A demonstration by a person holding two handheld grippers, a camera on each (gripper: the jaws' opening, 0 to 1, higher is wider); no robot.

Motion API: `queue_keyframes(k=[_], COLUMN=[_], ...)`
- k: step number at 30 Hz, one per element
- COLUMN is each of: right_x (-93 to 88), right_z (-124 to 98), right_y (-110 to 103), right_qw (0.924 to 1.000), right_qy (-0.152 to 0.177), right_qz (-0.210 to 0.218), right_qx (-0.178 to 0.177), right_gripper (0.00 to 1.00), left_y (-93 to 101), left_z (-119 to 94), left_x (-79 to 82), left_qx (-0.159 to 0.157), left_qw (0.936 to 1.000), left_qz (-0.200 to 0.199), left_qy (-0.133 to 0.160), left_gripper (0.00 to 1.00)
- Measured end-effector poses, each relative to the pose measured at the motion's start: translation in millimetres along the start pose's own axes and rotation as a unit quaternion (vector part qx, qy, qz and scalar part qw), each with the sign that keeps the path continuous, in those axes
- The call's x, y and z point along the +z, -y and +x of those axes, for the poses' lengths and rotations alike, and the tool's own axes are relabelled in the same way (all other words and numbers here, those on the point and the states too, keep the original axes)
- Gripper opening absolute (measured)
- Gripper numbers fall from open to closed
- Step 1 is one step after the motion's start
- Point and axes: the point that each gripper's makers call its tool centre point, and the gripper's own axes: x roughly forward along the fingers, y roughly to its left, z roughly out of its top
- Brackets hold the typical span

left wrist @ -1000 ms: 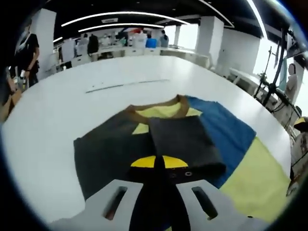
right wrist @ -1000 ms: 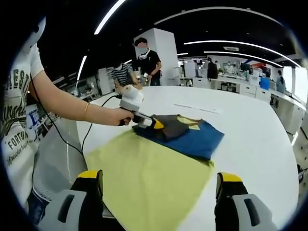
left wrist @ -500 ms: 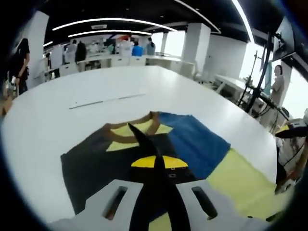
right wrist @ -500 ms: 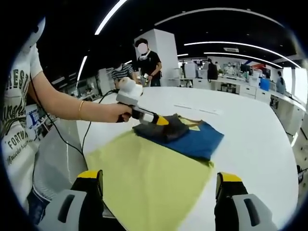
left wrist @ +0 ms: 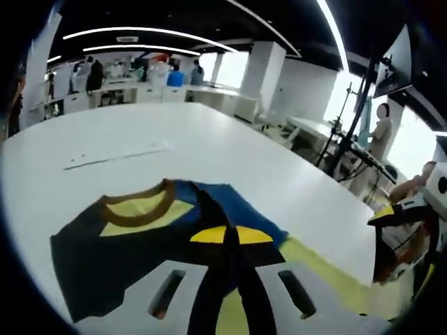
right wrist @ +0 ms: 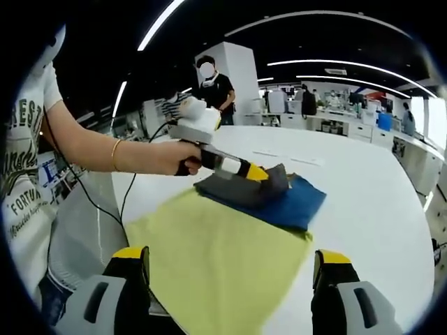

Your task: Fold the garment on the visible template until the final outline fits inside the template.

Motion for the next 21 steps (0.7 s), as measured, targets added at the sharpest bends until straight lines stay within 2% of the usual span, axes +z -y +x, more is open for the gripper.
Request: queue_keyframes(k=[4,8,14,18,19,21], right_x=[-1.3,-3.1,-1.5,3.0,3.4,4.2], right_z=[0,0,3,5,5,6], right_y=[1,0,-1,-2,-2,-3], right_qw=[1.0,1.0,1.0,0.9999,0.9999,0.9998], right_qy=[-0.001,-0.002,-0.005,-0.004,-0.005,-0.007], right_qz=[0.002,0.003,-0.002,-0.005,-0.007,-0.011], right_qx=[-0.001,-0.001,0.007,0.012,0.013,0.015], right_gripper=[0.97,0.97,0.97,0.98,0.98,0.99], left_y=[15.1,25.1,35.0,38.8,39.7,41.6], left_z=[9,16,12,3,2,-4], left_x=[-5.0,-9.3,-8.0,-2.3,-0.7,3.9], left_qx=[-0.017,-0.033,-0.049,-0.064,-0.067,-0.075], left_qw=[0.9997,0.9992,0.9978,0.9961,0.9954,0.9945], left_qz=[0.012,0.007,0.042,0.061,0.068,0.07], left_qy=[-0.013,-0.021,-0.016,-0.002,0.004,0.02], left_gripper=[0.0,0.03,0.26,0.39,0.45,0.5])
